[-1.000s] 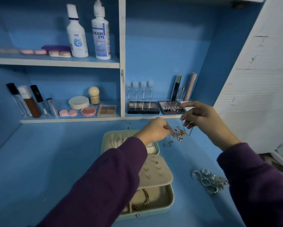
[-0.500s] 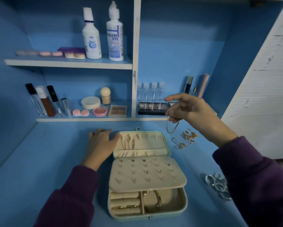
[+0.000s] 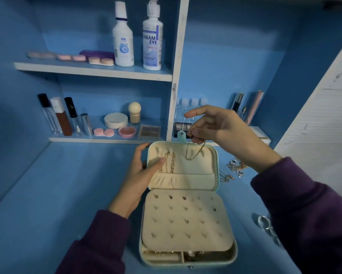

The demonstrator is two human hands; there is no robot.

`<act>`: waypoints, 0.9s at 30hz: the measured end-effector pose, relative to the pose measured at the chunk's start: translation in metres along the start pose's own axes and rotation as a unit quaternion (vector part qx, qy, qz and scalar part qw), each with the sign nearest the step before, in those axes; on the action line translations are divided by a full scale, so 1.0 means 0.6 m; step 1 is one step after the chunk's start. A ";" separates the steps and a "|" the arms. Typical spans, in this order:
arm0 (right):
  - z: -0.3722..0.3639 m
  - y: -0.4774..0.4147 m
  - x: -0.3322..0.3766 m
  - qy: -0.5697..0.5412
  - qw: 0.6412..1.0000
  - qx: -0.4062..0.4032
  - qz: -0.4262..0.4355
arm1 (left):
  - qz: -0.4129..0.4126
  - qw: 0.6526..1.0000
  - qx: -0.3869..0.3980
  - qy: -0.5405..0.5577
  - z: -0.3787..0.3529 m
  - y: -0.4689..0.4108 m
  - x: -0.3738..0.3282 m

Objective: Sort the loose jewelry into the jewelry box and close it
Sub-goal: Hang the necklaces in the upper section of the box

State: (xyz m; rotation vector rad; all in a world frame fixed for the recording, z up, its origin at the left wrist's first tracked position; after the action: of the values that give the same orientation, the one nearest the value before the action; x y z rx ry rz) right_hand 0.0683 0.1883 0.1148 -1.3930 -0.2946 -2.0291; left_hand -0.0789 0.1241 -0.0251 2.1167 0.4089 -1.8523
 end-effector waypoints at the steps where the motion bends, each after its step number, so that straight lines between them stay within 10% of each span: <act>1: -0.002 0.000 0.004 0.001 1.000 0.002 0.003 | -0.004 1.000 -0.002 0.007 -0.002 0.002 -0.001; 27: -0.050 -0.015 0.007 0.277 0.949 0.006 0.149 | -0.028 0.998 0.059 0.023 -0.023 0.009 -0.009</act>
State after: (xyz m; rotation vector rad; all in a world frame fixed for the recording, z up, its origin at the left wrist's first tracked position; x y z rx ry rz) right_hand 0.0392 0.1782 0.1082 -0.7506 0.1437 -2.0520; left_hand -0.0651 0.1247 -0.0177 2.2508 0.3834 -1.9047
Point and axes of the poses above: each hand's wrist, its own y-axis away from the middle knuckle, its own z-axis out of the back of the hand, x = y × z, the point moved 9 cm from there along -y, towards the middle knuckle, and after that the axes turned 3 degrees about -z, right-handed, at the moved point
